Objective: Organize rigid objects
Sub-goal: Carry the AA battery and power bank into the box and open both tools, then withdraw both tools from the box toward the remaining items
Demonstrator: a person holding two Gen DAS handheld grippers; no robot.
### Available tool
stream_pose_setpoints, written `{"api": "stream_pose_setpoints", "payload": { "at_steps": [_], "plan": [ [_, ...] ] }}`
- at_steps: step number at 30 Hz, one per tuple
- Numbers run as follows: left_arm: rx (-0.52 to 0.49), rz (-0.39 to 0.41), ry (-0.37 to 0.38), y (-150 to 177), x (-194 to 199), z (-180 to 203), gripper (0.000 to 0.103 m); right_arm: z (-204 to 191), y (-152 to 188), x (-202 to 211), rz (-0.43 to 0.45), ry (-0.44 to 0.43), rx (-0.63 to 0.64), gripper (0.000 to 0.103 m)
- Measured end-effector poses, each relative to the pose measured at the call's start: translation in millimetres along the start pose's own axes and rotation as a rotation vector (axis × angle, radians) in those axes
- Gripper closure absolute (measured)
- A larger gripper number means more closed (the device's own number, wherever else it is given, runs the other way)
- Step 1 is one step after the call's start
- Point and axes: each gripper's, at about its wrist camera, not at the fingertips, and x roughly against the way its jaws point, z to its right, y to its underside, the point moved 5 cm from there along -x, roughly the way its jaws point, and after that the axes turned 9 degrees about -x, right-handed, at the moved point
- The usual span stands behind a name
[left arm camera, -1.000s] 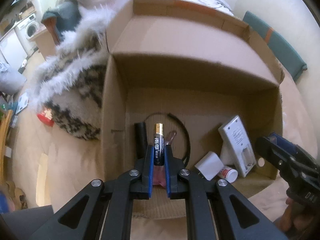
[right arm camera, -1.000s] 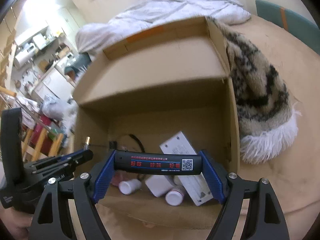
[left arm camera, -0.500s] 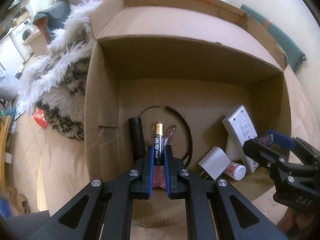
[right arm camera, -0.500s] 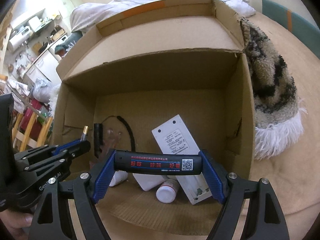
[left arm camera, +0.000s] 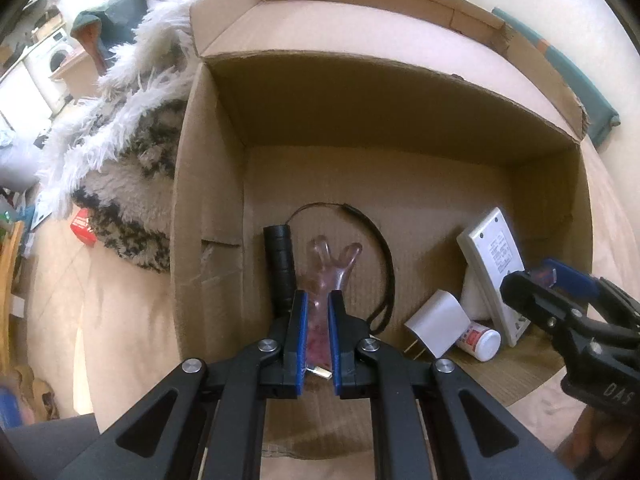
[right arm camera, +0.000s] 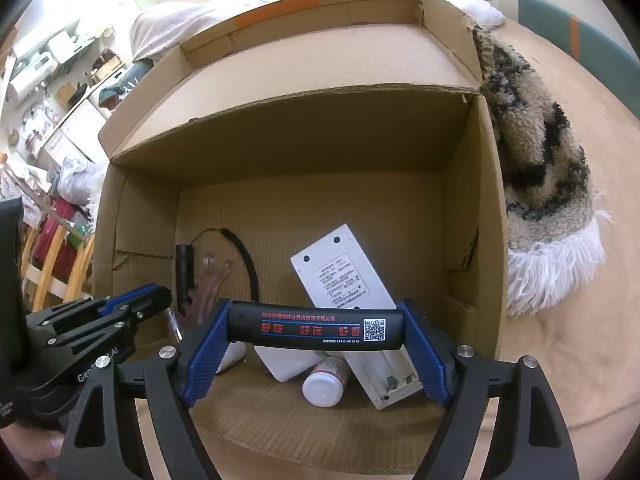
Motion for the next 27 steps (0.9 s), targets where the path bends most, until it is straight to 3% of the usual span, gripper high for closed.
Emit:
{"api": "stream_pose_setpoints", "payload": {
  "at_steps": [3,5,7,8,19,27],
  "plan": [
    [0.007,-0.013,0.003,-0.1,1.8,-0.9,0.082,3.0,-0.4,2.6,0.005,-0.026,-0.025,0.014],
    [0.005,-0.007,0.007,-0.2,3.3,1.1,0.071,2.7,-2.8,5.6,0.013,-0.056,-0.041,0.000],
    [0.008,-0.001,0.007,-0.2,5.6,1.7,0.046,1.5,-5.4,10.2,0.031,-0.081,-0.048,0.000],
    [0.013,0.008,0.010,-0.4,7.2,1.8,0.043,0.9,-5.9,11.8,0.037,-0.085,-0.046,0.000],
    [0.051,-0.004,0.000,-2.0,9.0,-12.8,0.041,0.8,-8.6,14.9,0.055,-0.082,-0.043,0.000],
    [0.020,0.043,-0.019,-5.2,25.0,-15.3,0.041,0.0,-9.1,18.0,0.067,-0.076,-0.051,0.000]
  ]
}}
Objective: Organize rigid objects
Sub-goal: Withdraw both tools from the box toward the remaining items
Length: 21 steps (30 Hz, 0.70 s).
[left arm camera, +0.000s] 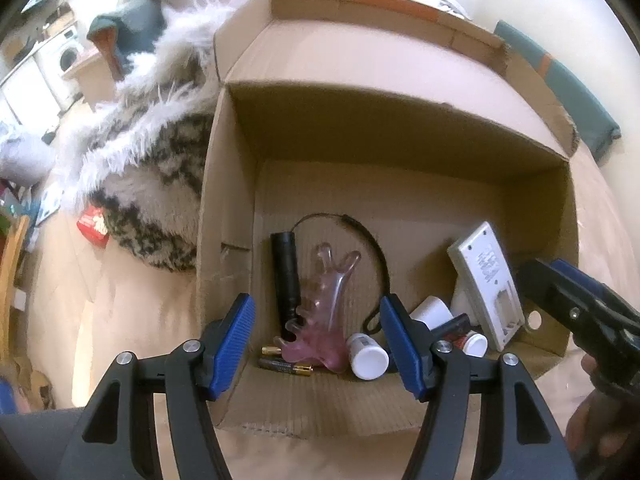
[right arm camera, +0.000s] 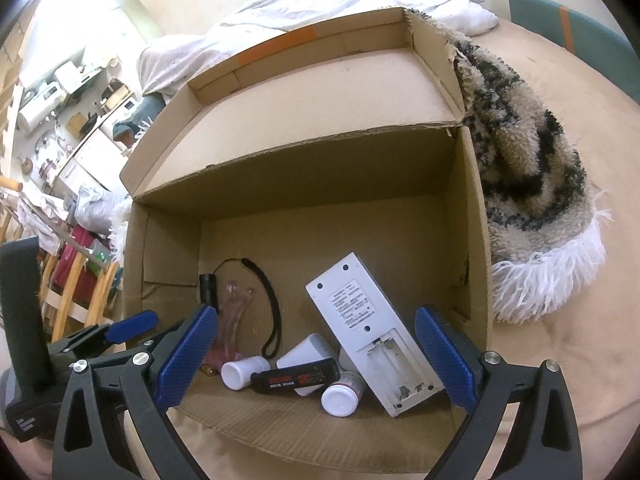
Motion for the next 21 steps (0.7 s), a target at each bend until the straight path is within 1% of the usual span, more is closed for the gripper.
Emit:
{"api": "stream_pose_setpoints", "payload": {
  "at_steps": [5,10,15,21],
  "plan": [
    [-0.037,-0.005,-0.008,-1.4,15.7,0.5,0.041,4.5,0.9,8.6,0.015,0.006,-0.018,0.000],
    [-0.016,0.009,-0.022,0.2,33.0,-7.6,0.041,11.2,7.4,19.5,0.016,0.022,-0.046,0.000],
    [-0.011,0.004,-0.037,16.9,47.2,-9.1,0.041,9.4,17.1,36.9,0.036,0.025,-0.029,0.000],
    [0.017,0.001,-0.048,35.5,59.3,-17.5,0.041,8.6,38.5,46.3,0.014,0.017,-0.042,0.000]
  ]
}}
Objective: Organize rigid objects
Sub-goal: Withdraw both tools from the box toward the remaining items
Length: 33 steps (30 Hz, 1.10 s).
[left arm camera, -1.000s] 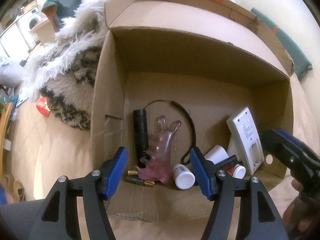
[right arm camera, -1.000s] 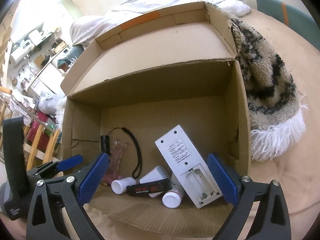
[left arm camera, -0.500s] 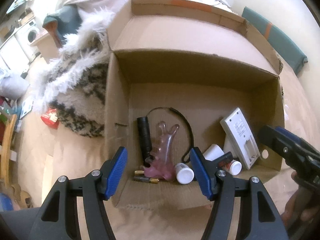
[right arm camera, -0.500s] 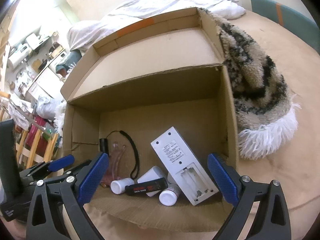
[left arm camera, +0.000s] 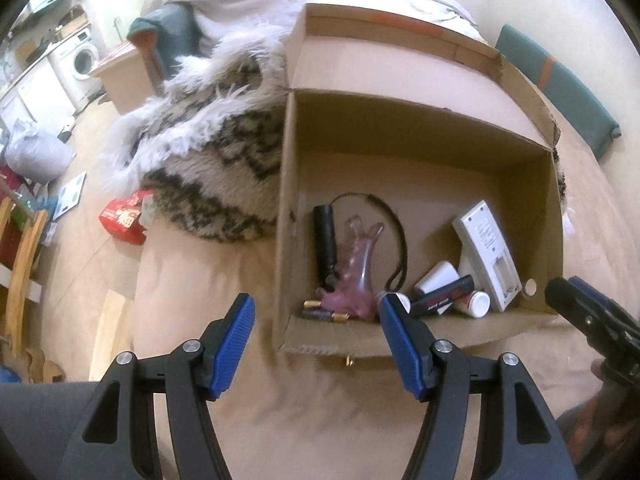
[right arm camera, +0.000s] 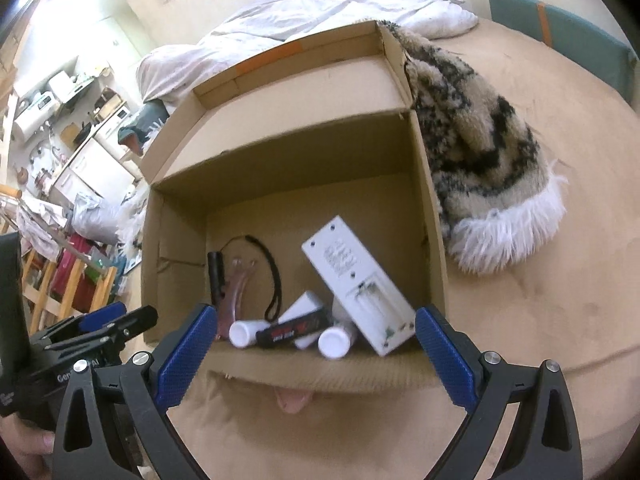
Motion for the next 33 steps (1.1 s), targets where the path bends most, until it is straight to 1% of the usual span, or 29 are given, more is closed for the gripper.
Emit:
{"api": "stream_pose_setpoints", "payload": {
  "at_steps": [7,12,14,17,20,24,26,28,30,33],
  "plan": [
    [0.039,-0.029,-0.005,24.2,-3.6,-10.1,0.041,1.2,24.5,5.6,-0.024,0.009,-0.025,0.000],
    [0.007,-0.072,-0.015,42.8,-14.9,-14.7,0.041,12.5,45.8,1.4,-0.083,0.053,-0.057,0.000],
    [0.010,-0.089,-0.023,47.7,-18.4,-18.4,0.041,16.7,53.2,-2.1,-0.113,0.070,-0.065,0.000],
    [0.043,-0.109,-0.007,51.9,-23.6,-24.7,0.041,21.5,60.2,-8.3,-0.145,0.086,-0.076,0.000],
    [0.065,-0.122,-0.009,53.7,-28.1,-29.3,0.041,25.2,64.2,-15.5,-0.169,0.089,-0.091,0.000],
    [0.146,-0.185,0.037,62.1,-43.1,-36.8,0.041,32.5,73.7,-30.4,-0.241,0.096,-0.129,0.000],
    [0.181,-0.214,0.047,66.6,-51.9,-39.4,0.041,37.9,77.5,-34.9,-0.265,0.101,-0.154,0.000],
    [0.194,-0.228,0.049,69.5,-57.2,-39.3,0.041,42.8,79.7,-37.4,-0.279,0.100,-0.184,0.000],
    [0.183,-0.234,0.045,72.2,-60.8,-35.5,0.041,47.9,80.6,-39.8,-0.289,0.090,-0.225,0.000],
    [0.094,-0.250,0.036,75.5,-67.3,-17.5,0.041,53.5,81.3,-48.2,-0.314,0.081,-0.274,0.000]
  ]
}}
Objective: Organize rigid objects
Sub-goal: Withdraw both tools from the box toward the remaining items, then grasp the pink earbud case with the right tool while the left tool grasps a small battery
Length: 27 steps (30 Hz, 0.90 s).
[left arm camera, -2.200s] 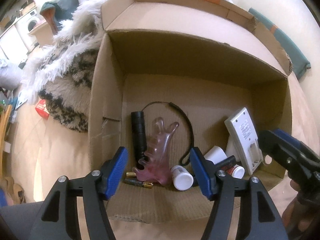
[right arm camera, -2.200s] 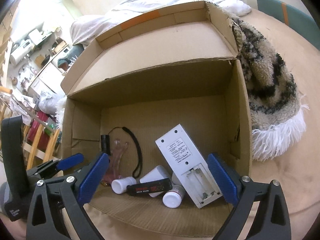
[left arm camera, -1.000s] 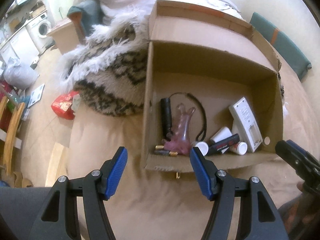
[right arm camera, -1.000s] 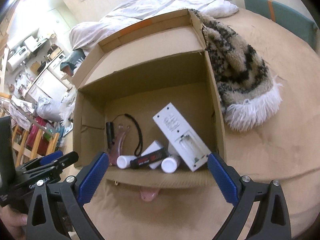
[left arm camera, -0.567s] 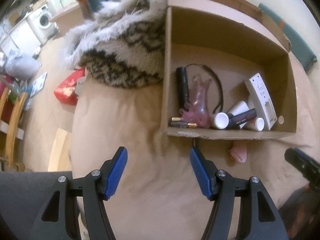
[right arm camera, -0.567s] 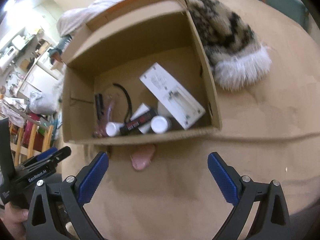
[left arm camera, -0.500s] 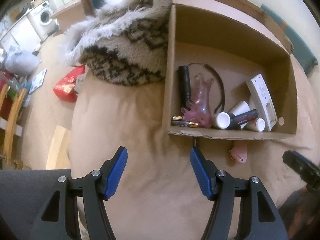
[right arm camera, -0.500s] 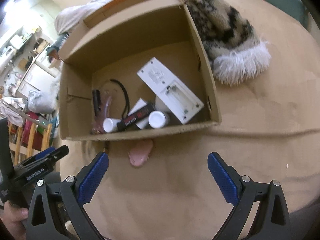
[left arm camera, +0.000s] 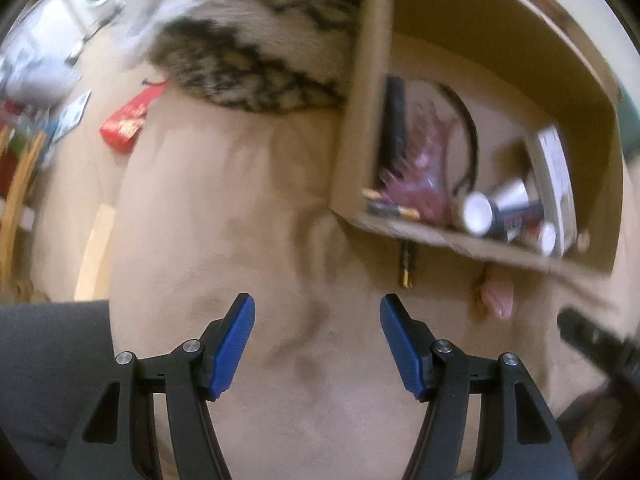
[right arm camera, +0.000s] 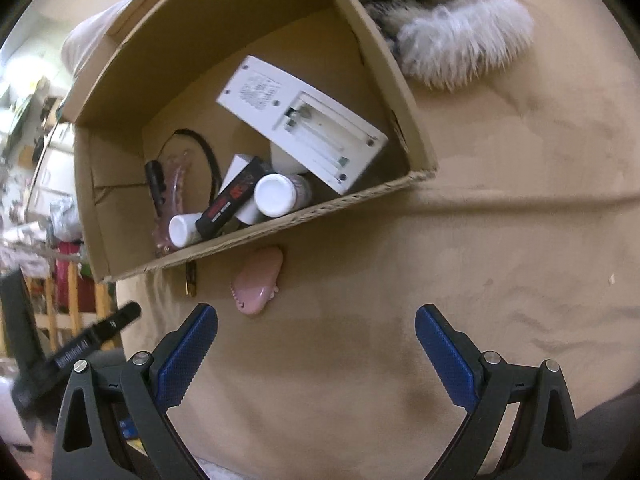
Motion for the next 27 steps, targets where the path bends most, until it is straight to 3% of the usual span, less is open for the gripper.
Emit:
{"api": "stream_pose_setpoints", "payload": {
  "at_steps": [6,8,12,15,17,18,27],
  "plan": [
    [-0.124,0.007,-0.002,-9.9,-16.8,38.6,0.041,-5.1,-3.7,-16.7,-0.035,0.001,-0.015,0.000],
    [-0.146,0.017,-0.001,-15.2,-20.2,47.7,0.047,-8.7,-3.4,-18.3,-0.035,0.001,-0.003,0.000],
    [-0.162,0.019,-0.006,-28.7,-34.6,61.5,0.068,-10.8,-3.2,-18.3,-0.035,0.006,0.010,0.000],
    [-0.168,-0.018,-0.011,-29.8,-50.9,65.0,0.071,-8.4,-3.4,-19.8,-0.043,0.007,0.001,0.000],
    [-0.175,-0.011,-0.018,-29.6,-52.4,64.8,0.083,-8.1,-4.1,-17.3,-0.045,0.008,-0.003,0.000],
    [-0.182,-0.010,-0.022,-30.2,-50.8,65.1,0.094,-8.9,-4.8,-16.4,-0.046,0.007,-0.001,0.000],
    [-0.109,-0.044,-0.038,-22.2,-47.0,31.1,0.094,-45.9,-0.3,-33.1,-0.039,0.056,0.202,0.000]
  ]
}}
